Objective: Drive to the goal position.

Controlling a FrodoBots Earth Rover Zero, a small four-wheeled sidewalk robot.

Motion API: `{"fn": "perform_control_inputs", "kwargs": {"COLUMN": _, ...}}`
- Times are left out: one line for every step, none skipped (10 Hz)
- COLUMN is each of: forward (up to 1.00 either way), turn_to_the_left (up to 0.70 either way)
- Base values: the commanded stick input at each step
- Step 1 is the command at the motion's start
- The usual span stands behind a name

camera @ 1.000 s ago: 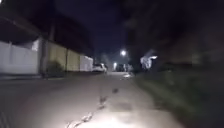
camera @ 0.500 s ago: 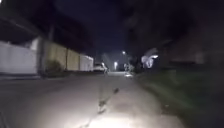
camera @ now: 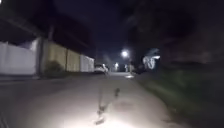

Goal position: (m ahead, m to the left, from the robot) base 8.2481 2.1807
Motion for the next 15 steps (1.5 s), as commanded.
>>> {"fn": "perform_control_inputs", "kwargs": {"forward": 0.50, "turn_to_the_left": 0.00}}
{"fn": "perform_control_inputs", "kwargs": {"forward": 0.50, "turn_to_the_left": 0.00}}
{"fn": "perform_control_inputs", "kwargs": {"forward": 0.50, "turn_to_the_left": 0.00}}
{"fn": "perform_control_inputs", "kwargs": {"forward": 0.50, "turn_to_the_left": 0.00}}
{"fn": "perform_control_inputs", "kwargs": {"forward": 0.50, "turn_to_the_left": 0.00}}
{"fn": "perform_control_inputs", "kwargs": {"forward": 0.50, "turn_to_the_left": 0.00}}
{"fn": "perform_control_inputs", "kwargs": {"forward": 0.50, "turn_to_the_left": 0.00}}
{"fn": "perform_control_inputs", "kwargs": {"forward": 0.50, "turn_to_the_left": 0.00}}
{"fn": "perform_control_inputs", "kwargs": {"forward": 0.50, "turn_to_the_left": 0.00}}
{"fn": "perform_control_inputs", "kwargs": {"forward": 0.50, "turn_to_the_left": 0.00}}
{"fn": "perform_control_inputs", "kwargs": {"forward": 0.50, "turn_to_the_left": 0.00}}
{"fn": "perform_control_inputs", "kwargs": {"forward": 0.50, "turn_to_the_left": 0.00}}
{"fn": "perform_control_inputs", "kwargs": {"forward": 0.50, "turn_to_the_left": 0.00}}
{"fn": "perform_control_inputs", "kwargs": {"forward": 0.50, "turn_to_the_left": 0.00}}
{"fn": "perform_control_inputs", "kwargs": {"forward": 0.50, "turn_to_the_left": 0.00}}
